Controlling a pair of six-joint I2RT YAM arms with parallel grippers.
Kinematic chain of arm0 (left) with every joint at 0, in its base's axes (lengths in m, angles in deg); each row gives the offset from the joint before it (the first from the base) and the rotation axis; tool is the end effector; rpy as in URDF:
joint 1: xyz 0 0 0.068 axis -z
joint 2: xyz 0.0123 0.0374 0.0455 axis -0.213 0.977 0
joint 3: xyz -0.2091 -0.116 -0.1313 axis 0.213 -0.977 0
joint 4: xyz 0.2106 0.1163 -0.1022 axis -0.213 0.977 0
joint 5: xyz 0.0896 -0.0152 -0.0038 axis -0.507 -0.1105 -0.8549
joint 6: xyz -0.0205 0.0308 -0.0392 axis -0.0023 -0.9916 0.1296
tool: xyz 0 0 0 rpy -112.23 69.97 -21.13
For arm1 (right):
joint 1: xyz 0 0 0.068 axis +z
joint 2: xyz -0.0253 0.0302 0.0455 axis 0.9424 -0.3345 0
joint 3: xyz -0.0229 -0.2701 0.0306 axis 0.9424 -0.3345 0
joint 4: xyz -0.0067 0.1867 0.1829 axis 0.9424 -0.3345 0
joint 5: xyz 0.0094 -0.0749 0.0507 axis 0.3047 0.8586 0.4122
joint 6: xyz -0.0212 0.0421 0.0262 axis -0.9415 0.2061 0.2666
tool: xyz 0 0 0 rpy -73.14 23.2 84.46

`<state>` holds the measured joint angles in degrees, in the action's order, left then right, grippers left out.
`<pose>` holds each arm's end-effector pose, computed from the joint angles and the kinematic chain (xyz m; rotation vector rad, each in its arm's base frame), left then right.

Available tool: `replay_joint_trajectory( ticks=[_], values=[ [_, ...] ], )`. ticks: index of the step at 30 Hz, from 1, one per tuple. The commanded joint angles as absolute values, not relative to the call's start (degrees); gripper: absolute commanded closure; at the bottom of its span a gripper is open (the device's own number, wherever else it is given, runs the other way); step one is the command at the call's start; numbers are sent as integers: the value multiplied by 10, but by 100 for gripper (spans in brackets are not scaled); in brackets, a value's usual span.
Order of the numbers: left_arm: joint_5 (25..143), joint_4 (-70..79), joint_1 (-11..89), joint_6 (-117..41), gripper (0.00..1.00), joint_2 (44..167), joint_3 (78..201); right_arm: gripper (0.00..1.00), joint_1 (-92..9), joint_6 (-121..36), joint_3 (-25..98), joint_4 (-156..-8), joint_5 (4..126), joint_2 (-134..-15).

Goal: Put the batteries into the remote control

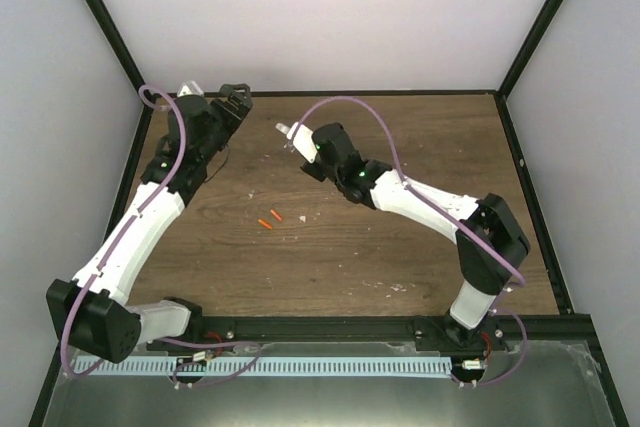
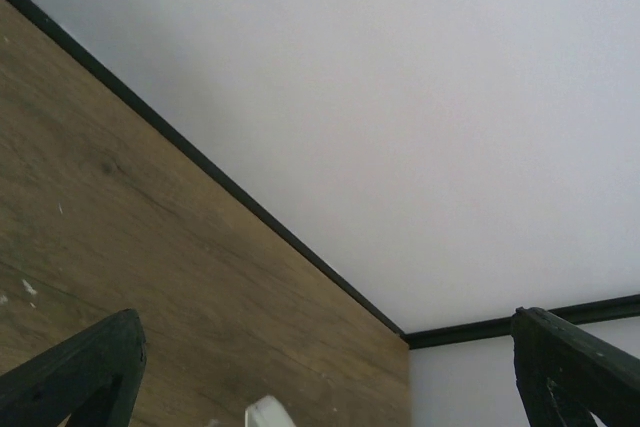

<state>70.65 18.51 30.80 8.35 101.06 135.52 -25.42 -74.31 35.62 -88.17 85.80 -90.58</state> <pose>0.2746 -0.0887 0.3807 -0.6998 1.7913 -0.8375 0.2869 0.2761 0.2859 -1.0653 1.7627 -0.0143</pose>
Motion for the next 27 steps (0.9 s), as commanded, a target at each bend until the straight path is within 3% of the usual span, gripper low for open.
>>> replay_joint_trajectory(
  ticks=[1, 7, 12, 27],
  values=[
    [743, 179, 305, 151, 0, 1011, 1355, 99, -238, -861, 334, -713, 1005, -904],
    [781, 160, 305, 192, 0, 1016, 1325, 99, -214, -955, 275, -536, 1066, -907],
    [808, 113, 305, 235, 0, 1018, 1287, 99, -202, -998, 259, -478, 1075, -924],
    [834, 81, 308, 252, 9, 1030, 1271, 99, -185, -1035, 234, -473, 1019, -936]
  ],
)
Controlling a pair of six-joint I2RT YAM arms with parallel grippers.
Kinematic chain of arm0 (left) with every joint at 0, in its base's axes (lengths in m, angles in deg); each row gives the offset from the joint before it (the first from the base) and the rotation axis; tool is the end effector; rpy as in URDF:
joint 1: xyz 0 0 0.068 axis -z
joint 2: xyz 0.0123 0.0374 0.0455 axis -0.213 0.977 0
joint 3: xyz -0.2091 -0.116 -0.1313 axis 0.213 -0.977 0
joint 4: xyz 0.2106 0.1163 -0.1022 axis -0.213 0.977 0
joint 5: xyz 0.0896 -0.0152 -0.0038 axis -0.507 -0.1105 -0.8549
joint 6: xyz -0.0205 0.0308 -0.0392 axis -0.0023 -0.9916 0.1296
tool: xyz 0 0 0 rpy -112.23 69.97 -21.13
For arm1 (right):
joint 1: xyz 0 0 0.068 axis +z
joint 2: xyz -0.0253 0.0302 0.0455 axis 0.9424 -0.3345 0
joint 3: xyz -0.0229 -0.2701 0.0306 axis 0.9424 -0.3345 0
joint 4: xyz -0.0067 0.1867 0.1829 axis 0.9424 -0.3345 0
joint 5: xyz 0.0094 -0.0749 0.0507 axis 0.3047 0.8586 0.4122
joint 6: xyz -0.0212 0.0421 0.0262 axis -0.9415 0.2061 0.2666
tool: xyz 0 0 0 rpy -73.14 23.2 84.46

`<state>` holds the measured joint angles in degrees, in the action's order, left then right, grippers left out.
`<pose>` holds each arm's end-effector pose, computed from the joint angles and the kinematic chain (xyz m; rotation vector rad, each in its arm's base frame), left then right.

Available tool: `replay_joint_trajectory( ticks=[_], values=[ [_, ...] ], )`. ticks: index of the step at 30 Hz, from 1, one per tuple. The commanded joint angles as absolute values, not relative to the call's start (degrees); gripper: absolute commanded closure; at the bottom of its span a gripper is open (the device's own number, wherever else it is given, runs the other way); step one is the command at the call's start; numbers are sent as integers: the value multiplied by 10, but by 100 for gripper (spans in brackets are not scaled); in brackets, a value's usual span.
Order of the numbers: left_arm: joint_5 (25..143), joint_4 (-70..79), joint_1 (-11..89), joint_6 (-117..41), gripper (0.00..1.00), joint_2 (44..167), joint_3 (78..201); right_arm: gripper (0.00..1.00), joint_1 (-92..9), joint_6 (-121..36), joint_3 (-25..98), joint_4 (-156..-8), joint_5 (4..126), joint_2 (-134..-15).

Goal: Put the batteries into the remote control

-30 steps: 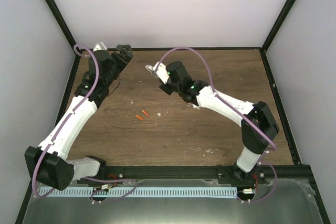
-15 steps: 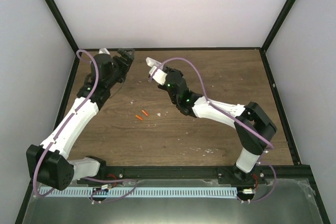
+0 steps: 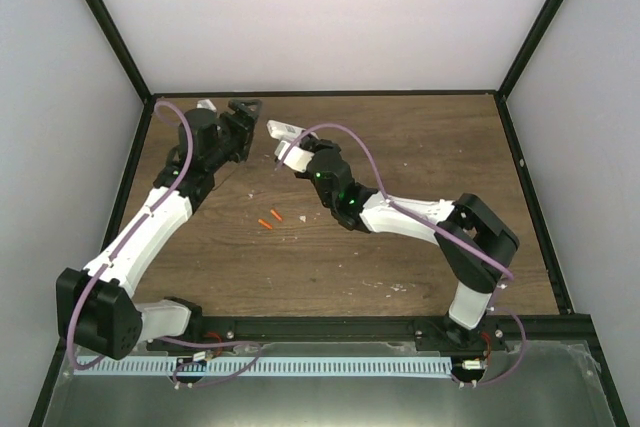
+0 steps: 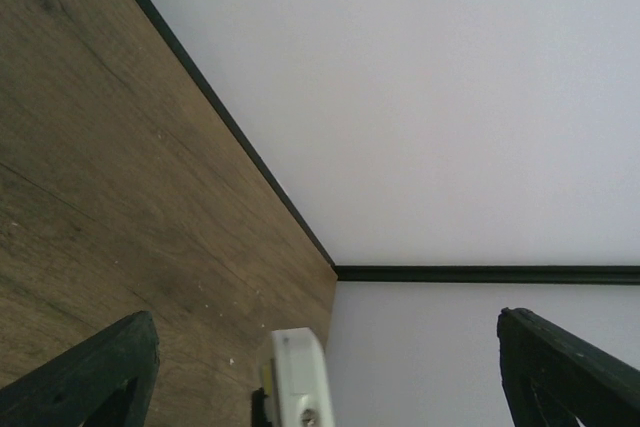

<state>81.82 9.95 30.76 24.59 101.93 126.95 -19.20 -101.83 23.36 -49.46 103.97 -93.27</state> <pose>0.2796 -0.0974 0.3391 -0.8688 1.8418 -1.1777 0.2653 0.3014 0.2641 -1.0161 1.3207 -0.4622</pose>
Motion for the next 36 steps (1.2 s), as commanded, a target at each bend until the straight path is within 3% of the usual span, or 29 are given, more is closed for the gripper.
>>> replay_joint_trajectory(
  ticks=[1, 24, 32, 36],
  values=[
    [834, 82, 309, 251, 9, 1031, 1273, 99, -184, -1038, 234, -471, 1022, -938],
    [871, 105, 327, 229, 22, 1084, 1330, 99, -179, -1083, 248, -408, 1025, -983],
    [881, 104, 327, 225, 38, 1085, 1332, 99, -179, -1117, 244, -361, 1021, -996],
    [887, 111, 327, 217, 41, 1086, 1341, 99, -179, -1132, 246, -339, 1014, -1004]
  ],
)
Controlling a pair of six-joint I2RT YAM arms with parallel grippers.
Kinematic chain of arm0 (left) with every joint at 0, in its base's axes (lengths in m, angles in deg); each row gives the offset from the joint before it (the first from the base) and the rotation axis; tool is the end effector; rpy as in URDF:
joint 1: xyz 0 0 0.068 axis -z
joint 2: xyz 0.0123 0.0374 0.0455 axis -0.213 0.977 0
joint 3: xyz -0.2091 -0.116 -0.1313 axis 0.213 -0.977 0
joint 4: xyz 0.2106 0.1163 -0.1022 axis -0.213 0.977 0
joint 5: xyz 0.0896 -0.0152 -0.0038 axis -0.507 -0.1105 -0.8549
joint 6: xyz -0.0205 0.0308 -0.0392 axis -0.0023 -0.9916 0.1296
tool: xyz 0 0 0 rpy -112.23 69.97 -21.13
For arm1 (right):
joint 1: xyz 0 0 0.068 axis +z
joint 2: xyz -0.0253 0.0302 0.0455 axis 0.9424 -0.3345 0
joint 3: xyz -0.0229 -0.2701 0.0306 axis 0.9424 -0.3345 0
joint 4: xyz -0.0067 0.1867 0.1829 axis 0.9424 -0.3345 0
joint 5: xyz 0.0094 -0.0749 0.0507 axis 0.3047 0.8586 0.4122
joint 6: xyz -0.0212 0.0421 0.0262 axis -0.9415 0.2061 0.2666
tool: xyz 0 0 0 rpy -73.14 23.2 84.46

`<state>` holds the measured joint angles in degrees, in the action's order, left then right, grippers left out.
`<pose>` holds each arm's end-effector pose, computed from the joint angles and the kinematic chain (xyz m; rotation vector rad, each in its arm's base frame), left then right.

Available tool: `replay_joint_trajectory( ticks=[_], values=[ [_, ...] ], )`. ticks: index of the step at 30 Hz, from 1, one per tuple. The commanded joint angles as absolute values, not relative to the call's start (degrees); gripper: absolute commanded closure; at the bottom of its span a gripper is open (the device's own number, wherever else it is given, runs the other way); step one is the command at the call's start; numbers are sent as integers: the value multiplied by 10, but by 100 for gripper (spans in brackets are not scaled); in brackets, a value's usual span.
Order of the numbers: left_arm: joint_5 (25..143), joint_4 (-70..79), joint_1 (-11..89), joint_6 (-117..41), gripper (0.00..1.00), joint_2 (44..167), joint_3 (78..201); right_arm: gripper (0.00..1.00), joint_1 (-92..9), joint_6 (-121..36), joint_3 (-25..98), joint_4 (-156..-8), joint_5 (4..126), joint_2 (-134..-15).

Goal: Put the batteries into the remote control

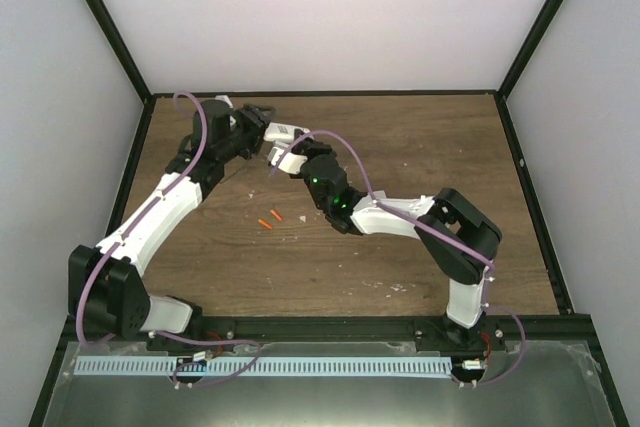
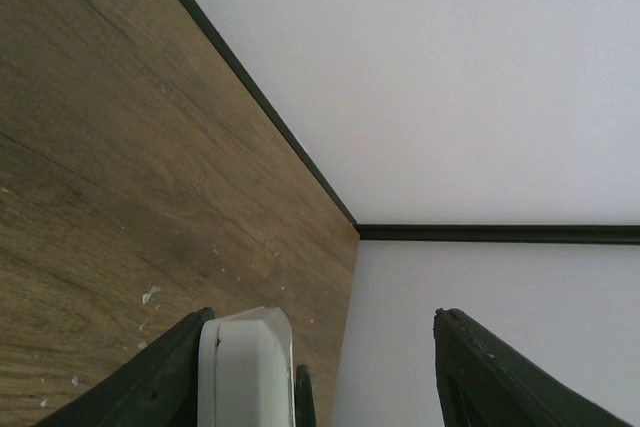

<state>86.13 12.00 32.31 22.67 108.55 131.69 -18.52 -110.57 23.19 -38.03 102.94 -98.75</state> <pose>0.3012 -0.1166 0.3315 -0.8025 1.9692 -1.2011 0.2701 0.3161 0.2468 -1.0468 1.1890 -0.5318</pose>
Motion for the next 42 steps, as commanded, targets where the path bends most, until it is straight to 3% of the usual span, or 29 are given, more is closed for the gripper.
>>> replay_joint_trajectory(
  ticks=[1, 22, 30, 35, 42],
  values=[
    [888, 112, 326, 217, 41, 1085, 1341, 99, -179, -1137, 247, -335, 1015, -1007],
    [917, 96, 325, 210, 83, 1087, 1332, 96, -177, -1163, 253, -308, 1049, -1022],
    [904, 98, 324, 188, 90, 1083, 1334, 90, -175, -1147, 253, -303, 1056, -1018],
    [917, 78, 312, 185, 96, 1078, 1321, 68, -172, -1104, 251, -347, 1045, -1002],
    [934, 94, 300, 118, 100, 1072, 1318, 23, -174, -1002, 242, -423, 1023, -952]
  ],
)
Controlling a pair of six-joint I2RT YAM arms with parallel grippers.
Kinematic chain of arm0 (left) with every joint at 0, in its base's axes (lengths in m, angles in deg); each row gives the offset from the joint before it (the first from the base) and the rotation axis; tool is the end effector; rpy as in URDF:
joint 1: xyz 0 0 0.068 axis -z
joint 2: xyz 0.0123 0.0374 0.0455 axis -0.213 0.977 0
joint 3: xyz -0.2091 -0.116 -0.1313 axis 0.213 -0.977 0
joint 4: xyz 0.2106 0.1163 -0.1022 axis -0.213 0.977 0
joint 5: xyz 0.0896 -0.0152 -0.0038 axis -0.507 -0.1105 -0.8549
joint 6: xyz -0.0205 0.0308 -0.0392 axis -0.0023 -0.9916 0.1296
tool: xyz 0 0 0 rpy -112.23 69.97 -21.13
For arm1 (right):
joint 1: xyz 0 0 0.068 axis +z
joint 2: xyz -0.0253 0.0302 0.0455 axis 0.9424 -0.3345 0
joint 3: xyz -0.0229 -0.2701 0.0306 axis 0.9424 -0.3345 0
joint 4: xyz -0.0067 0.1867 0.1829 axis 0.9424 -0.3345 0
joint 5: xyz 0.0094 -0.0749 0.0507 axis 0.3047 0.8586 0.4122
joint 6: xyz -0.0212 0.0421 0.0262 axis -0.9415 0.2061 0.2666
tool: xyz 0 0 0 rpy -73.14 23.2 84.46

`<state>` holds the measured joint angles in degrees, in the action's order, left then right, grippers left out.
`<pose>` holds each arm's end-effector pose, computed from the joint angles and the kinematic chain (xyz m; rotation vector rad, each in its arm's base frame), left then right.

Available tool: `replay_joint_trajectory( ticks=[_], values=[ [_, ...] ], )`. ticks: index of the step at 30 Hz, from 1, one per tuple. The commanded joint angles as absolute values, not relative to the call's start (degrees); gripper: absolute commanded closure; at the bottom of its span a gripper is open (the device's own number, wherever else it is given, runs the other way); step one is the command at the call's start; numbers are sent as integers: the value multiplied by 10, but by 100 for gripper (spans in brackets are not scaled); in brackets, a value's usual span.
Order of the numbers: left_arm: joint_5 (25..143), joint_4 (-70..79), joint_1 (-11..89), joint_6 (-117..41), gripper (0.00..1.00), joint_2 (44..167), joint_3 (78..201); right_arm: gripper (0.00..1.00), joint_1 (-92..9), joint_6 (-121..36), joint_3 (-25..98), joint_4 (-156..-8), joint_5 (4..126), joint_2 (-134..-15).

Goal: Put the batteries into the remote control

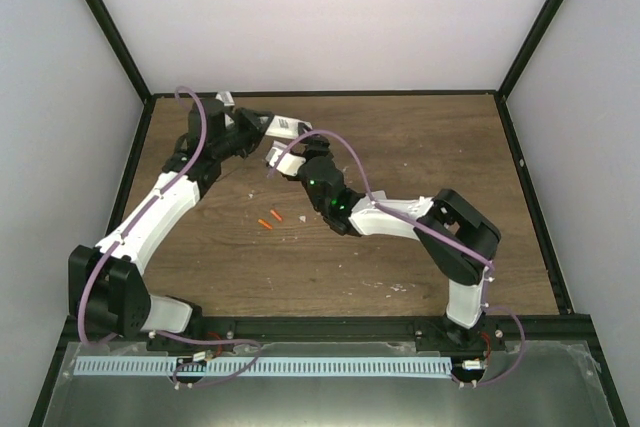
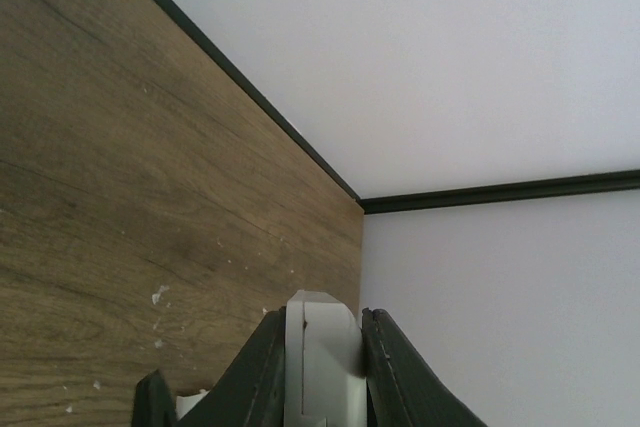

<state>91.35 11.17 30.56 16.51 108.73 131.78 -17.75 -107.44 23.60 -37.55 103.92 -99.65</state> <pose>0.3041 -0.1105 0.3328 -0.6518 1.9994 -1.2066 0.2678 0.3215 0.2438 -1.0095 1.2164 -0.4918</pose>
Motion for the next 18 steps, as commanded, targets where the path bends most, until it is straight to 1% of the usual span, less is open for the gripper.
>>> replay_joint_trajectory(
  ticks=[1, 4, 5, 8, 12, 14, 18],
  values=[
    [936, 88, 297, 105, 100, 1068, 1311, 17, -175, -992, 242, -433, 1021, -946],
    [943, 81, 288, 70, 100, 1055, 1291, 4, -178, -959, 237, -471, 1011, -925],
    [949, 80, 284, 55, 100, 1052, 1288, 1, -181, -945, 233, -485, 1003, -916],
    [976, 78, 266, 16, 100, 1051, 1271, 0, -189, -883, 226, -556, 963, -880],
    [1060, 40, 225, -11, 100, 1060, 1234, 0, -202, -794, 217, -654, 901, -823],
    [1084, 36, 210, -35, 100, 1063, 1221, 0, -211, -750, 215, -712, 867, -800],
    [1132, 42, 194, -91, 100, 1075, 1206, 0, -230, -699, 206, -787, 782, -764]
  ],
)
